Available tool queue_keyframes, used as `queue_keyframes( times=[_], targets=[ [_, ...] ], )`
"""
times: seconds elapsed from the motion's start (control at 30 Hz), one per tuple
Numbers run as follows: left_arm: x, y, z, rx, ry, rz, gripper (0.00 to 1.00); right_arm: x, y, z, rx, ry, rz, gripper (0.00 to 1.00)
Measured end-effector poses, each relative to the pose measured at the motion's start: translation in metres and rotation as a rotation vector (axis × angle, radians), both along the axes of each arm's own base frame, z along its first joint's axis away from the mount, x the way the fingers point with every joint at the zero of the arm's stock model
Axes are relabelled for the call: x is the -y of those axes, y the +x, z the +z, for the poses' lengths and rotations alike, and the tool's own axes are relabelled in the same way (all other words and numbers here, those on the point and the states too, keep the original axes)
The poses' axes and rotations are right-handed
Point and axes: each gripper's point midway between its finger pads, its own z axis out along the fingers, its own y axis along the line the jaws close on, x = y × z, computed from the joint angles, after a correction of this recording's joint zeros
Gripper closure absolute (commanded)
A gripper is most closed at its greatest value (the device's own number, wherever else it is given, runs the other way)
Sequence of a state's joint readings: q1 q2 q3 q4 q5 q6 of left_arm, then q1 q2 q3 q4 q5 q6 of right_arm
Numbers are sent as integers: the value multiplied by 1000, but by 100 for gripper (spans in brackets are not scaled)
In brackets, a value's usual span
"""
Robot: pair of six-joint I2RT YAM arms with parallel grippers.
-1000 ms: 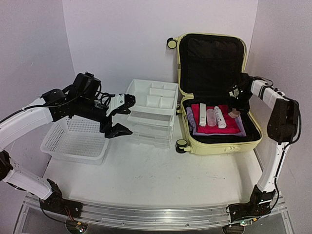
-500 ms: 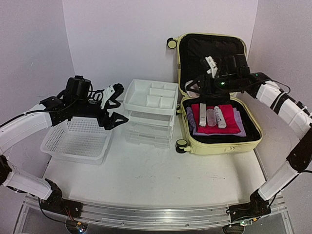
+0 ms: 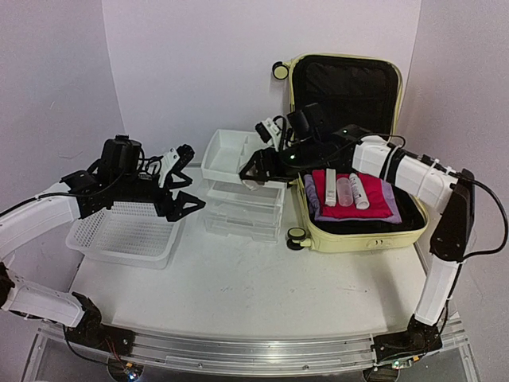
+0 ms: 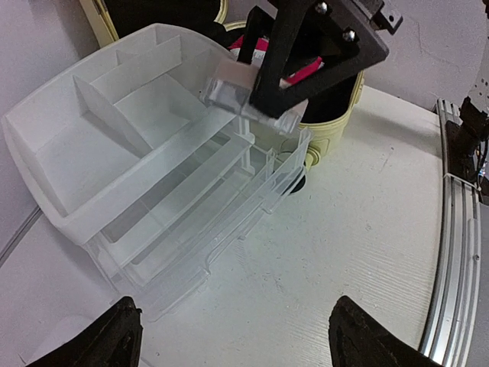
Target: Open, take out, and arrange the luggage
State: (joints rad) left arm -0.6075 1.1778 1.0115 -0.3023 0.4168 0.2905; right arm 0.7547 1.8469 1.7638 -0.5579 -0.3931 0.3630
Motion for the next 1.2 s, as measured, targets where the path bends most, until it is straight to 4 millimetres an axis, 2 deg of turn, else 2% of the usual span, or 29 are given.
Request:
queue_keyframes(
  times=[0.27, 0.43, 0.63, 0.73, 0.87, 1.2],
  targets=[
    [1, -1, 0, 0, -5, -7, 16, -20, -2, -29, 78, -212, -52, 59],
    [1, -1, 1, 2, -7, -9, 16, -14, -2, -49, 99, -342, -84, 58],
    [2, -2, 1, 0, -9, -15, 17, -5, 10, -60, 117, -417, -129, 56],
    [3, -2, 1, -2, -11, -20, 17, -2, 13, -73, 107, -464, -138, 55],
    [3, -3, 1, -3, -13, -24, 17, -1, 18, -88, 101, -505, -148, 48],
    [7, -2, -8, -31, -5, -36, 17, 1, 21, -86, 103, -528, -158, 29]
  ],
)
